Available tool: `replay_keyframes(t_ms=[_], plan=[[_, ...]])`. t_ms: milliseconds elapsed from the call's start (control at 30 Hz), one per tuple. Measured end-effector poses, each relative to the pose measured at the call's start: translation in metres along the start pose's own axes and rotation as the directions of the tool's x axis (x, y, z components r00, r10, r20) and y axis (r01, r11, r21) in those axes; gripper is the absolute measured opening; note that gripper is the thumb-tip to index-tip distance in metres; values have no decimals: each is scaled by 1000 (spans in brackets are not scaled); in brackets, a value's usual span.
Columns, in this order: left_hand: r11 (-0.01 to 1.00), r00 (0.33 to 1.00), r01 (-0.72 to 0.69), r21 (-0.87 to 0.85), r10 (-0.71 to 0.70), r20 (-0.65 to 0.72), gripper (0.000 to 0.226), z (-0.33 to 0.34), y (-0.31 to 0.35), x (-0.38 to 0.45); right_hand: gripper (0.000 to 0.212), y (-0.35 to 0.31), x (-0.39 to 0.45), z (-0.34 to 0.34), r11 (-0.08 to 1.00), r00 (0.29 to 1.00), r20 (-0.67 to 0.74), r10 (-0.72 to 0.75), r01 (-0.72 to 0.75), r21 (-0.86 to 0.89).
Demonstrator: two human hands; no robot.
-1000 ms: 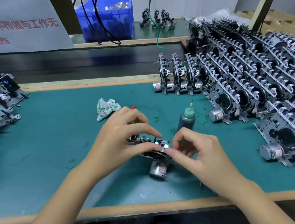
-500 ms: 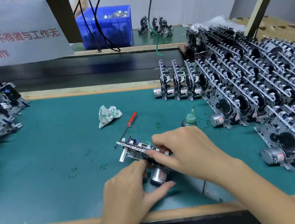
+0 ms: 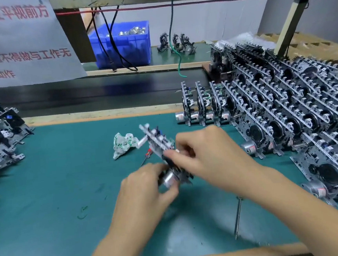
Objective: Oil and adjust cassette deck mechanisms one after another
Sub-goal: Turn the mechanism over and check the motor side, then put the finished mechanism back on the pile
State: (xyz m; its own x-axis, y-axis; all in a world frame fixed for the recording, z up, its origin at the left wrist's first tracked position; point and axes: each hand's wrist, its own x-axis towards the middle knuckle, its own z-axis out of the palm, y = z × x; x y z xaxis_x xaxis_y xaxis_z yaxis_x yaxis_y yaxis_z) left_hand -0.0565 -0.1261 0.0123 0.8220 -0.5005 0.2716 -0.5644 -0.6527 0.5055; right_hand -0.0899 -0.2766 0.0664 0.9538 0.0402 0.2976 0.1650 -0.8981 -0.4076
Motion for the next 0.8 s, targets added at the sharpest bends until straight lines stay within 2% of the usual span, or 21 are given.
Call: replay_keyframes(t_ms=[100, 200, 300, 400, 600, 800], plan=[[994, 993, -105, 26, 106, -54, 7, -15, 2, 37, 45, 1, 26, -24, 999, 996, -83, -18, 15, -42], [985, 987, -152, 82, 156, -42, 13, -18, 2, 84, 42, 11, 65, -39, 992, 997, -80, 10, -20, -125], [985, 992, -122, 125, 119, 28, 19, -12, -2, 126, 42, 30, 100, -39, 988, 994, -17, 103, -105, -112], [977, 994, -88, 196, 72, 87, 21, 6, -13, 152, 36, 53, 124, -28, 973, 968, 94, 231, -232, 3], [969, 984, -104, 226, 67, 166, 22, 35, -36, 188, 24, 89, 160, -5, 924, 916, 187, 356, -375, 78], [987, 968, -97, 130, 63, 243, 13, 58, -47, 204, 27, 105, 175, 7, 879, 860, 245, 448, -474, 55]])
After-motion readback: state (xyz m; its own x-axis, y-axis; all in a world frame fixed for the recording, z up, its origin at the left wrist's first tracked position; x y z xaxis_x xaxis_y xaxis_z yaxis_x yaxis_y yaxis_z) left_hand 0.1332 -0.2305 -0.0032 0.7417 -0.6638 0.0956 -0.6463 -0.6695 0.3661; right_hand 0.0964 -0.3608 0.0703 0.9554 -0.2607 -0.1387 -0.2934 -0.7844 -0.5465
